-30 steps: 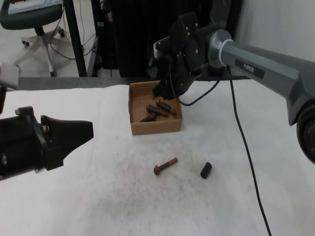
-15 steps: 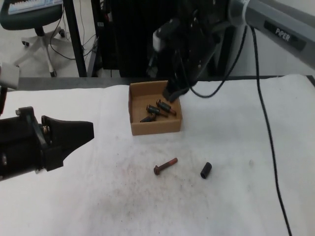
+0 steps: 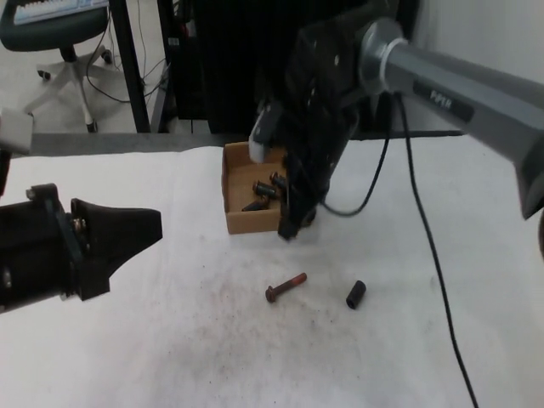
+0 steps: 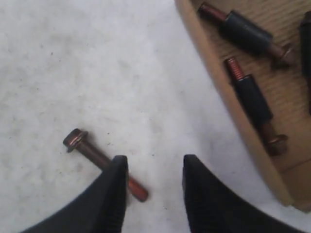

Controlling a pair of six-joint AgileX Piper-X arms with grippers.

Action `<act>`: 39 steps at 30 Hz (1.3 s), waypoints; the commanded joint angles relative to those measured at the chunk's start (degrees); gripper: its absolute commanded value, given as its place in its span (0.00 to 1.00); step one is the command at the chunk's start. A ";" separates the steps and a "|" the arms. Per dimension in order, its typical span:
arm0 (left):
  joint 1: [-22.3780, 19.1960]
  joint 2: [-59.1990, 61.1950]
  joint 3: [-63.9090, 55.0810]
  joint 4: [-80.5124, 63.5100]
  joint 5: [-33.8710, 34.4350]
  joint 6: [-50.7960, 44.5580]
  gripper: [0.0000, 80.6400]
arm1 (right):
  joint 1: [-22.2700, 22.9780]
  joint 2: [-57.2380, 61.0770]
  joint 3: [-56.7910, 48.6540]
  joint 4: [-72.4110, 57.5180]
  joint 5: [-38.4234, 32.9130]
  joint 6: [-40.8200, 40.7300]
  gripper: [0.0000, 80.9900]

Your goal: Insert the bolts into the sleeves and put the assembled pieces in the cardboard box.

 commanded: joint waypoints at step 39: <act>-0.90 -1.42 -0.29 5.20 -2.84 4.08 0.00 | 6.17 -2.31 8.77 0.39 7.90 -8.65 0.45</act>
